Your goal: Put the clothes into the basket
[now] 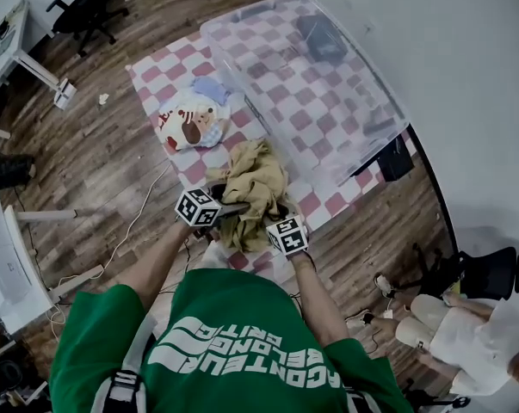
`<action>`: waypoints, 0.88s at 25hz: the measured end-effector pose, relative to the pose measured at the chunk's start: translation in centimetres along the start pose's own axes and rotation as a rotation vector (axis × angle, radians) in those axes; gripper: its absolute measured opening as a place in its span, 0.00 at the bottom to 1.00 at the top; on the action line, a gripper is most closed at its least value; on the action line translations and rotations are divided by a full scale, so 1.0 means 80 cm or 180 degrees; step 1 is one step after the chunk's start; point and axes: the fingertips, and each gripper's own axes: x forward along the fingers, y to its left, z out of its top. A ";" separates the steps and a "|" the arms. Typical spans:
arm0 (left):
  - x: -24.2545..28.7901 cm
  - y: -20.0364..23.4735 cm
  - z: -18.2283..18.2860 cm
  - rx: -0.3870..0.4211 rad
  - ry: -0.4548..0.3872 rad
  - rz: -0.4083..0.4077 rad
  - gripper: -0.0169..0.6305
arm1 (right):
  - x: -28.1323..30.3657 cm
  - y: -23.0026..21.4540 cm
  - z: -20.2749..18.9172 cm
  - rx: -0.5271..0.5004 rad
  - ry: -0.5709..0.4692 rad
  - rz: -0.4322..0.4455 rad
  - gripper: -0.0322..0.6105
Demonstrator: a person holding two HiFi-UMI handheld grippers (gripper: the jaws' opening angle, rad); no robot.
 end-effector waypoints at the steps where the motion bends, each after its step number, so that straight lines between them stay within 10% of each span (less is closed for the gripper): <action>1: -0.006 -0.002 0.007 0.0025 -0.0046 0.0027 0.53 | -0.002 0.002 0.008 -0.0028 -0.0048 0.0005 0.31; 22: -0.175 -0.038 0.147 0.0414 -0.0935 0.0647 0.50 | -0.062 0.069 0.223 -0.0802 -0.0965 0.0244 0.30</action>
